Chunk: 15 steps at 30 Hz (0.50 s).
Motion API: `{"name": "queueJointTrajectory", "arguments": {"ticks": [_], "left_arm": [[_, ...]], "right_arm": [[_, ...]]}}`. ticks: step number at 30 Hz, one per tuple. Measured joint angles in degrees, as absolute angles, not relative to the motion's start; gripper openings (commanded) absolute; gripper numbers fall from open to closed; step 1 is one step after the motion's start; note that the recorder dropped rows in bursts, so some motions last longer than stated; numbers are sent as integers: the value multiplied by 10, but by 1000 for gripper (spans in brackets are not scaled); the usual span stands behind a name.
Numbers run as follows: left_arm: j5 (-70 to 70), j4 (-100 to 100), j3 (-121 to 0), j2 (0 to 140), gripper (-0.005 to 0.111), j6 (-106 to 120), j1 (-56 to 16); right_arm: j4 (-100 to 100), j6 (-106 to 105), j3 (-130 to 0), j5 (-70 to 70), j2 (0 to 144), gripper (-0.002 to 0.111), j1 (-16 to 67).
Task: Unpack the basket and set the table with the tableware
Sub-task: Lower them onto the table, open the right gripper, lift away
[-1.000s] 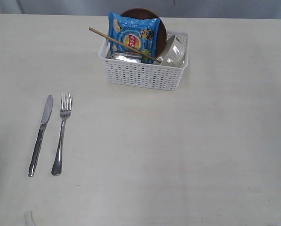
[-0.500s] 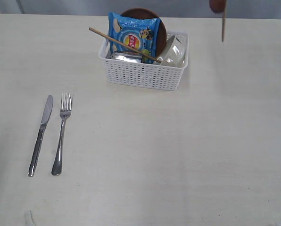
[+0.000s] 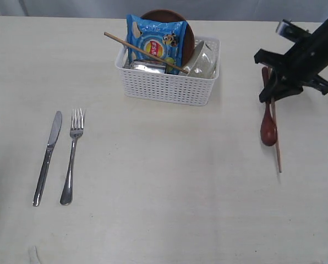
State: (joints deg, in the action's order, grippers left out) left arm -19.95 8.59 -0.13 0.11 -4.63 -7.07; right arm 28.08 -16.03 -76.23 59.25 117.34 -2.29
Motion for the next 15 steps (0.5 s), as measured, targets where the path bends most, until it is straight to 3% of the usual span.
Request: {"name": "queueJointTrajectory", "arguments": {"ticks": [9, 11, 15], "left_arm": [[-200, 86, -1, 1, 0, -46, -71], [-200, 86, -1, 1, 0, -46, -71], [-200, 86, -1, 1, 0, -46, -71]], "right_arm": [[281, -158, -760, 550, 1228, 0, -8], [283, -158, -760, 550, 1228, 7, -8], [285, -157, -760, 549, 1228, 35, -8]]}}
